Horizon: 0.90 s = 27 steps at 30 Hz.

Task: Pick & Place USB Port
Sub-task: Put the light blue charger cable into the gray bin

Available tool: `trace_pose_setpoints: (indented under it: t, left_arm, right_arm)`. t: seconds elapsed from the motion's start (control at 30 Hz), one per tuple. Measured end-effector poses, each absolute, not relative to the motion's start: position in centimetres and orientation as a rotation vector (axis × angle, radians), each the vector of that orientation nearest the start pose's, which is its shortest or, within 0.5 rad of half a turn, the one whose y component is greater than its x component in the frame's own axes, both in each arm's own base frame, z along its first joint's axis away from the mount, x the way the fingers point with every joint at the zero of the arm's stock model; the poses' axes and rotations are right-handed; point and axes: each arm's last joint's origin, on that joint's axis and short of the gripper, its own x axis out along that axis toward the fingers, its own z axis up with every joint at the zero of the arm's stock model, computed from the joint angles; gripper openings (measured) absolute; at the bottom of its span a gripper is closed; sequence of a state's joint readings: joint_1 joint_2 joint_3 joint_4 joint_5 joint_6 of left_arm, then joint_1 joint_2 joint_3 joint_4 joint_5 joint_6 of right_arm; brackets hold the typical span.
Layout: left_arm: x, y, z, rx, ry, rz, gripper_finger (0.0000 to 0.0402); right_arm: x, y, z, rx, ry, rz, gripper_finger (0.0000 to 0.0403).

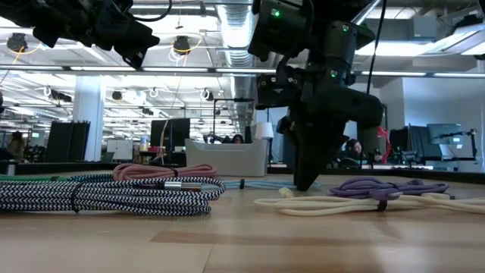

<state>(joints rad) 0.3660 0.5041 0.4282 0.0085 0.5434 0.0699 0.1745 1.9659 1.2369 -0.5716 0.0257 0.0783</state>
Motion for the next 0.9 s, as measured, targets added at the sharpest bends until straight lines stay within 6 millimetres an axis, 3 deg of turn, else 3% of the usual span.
trace_pose_setpoints:
  t: [0.1, 0.33, 0.9]
  left_arm:
    - [12.7, 3.3, 26.6, 0.04, 0.054, -0.179, 0.011]
    - [12.7, 3.3, 26.6, 0.04, 0.054, -0.18, 0.011]
    - [12.7, 3.3, 26.6, 0.04, 0.054, -0.18, 0.011]
  right_arm:
    - [36.5, 6.4, 13.6, -0.079, 1.297, 0.088, 0.0009]
    - [36.2, 6.3, 14.4, -0.089, 1.283, 0.098, 0.0003]
    - [32.9, 4.0, 24.8, -0.215, 1.014, -0.095, 0.0]
